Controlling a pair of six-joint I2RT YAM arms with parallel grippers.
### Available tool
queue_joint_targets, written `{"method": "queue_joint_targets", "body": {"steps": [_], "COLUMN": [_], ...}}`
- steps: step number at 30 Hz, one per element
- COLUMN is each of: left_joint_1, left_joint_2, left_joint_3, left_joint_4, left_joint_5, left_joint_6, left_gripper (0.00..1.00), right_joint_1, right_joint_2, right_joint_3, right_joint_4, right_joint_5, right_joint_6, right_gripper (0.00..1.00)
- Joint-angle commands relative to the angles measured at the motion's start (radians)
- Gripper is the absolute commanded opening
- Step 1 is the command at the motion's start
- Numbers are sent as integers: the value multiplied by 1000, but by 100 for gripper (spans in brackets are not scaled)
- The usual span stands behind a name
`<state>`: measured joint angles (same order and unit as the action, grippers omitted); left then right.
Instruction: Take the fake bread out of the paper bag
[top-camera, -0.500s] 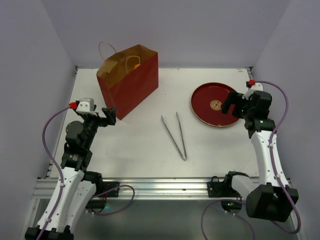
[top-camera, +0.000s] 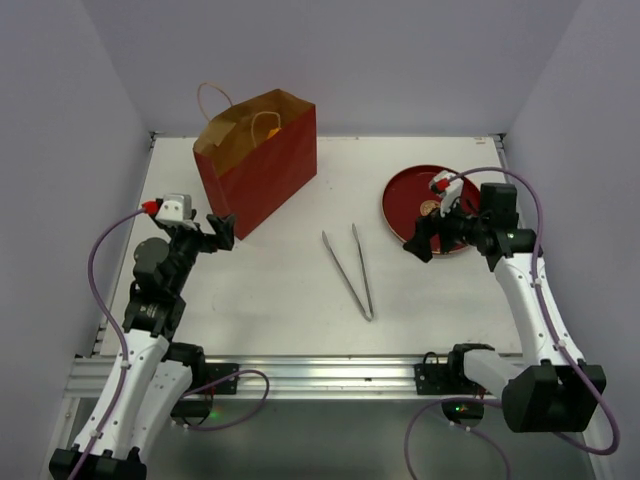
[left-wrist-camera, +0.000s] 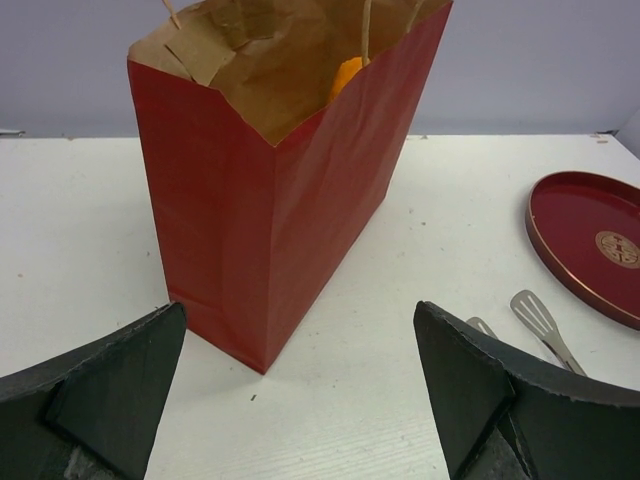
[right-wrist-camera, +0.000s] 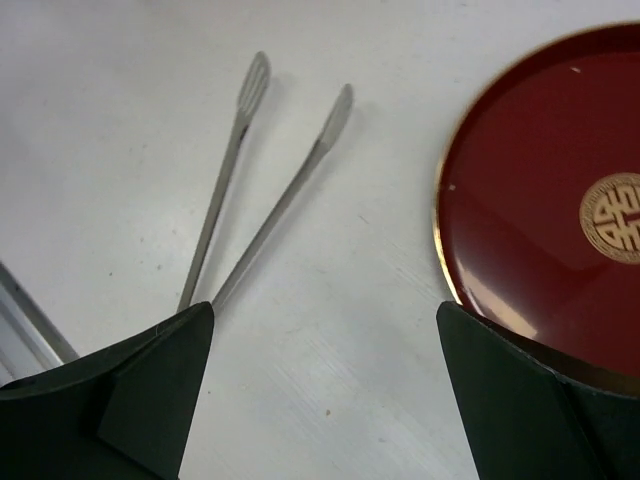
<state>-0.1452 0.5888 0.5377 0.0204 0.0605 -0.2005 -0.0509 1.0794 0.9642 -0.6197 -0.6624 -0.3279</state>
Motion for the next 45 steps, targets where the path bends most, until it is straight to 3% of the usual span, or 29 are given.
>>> {"method": "queue_joint_targets", "body": {"steps": [1,9,13,18,24,31,37,45], "left_joint_1": [4,4,4,4,4,4,4,4], "left_joint_2": [12,45,60,63,66,68,72,74], "left_joint_3": [45,47,48,47,45,47,48,54], "left_joint_4": [24,19,13,12,7,7,7,7], "left_joint_5": [32,58,62,44,32,32,36,50], "left_joint_6": [-17,-14,-7,4,9,9,9,9], "left_gripper": [100,100,100,100,100,100,100,100], "right_joint_1": [97,233,341,492,575,680,755,784], "right_joint_2": [10,129,166,220,312,364,343,376], "right_joint_3": [67,116,99,44,48,-8,-36,-94], "right_joint_4": [-107,-55,47,147,152,202,252,288], "right_joint_5": [-65,21,176,334,373,512,811,741], "right_joint_6": [-180,1,123,161,148,246,478,520], "right_gripper": [99,99,99,99,99,99,99,99]}}
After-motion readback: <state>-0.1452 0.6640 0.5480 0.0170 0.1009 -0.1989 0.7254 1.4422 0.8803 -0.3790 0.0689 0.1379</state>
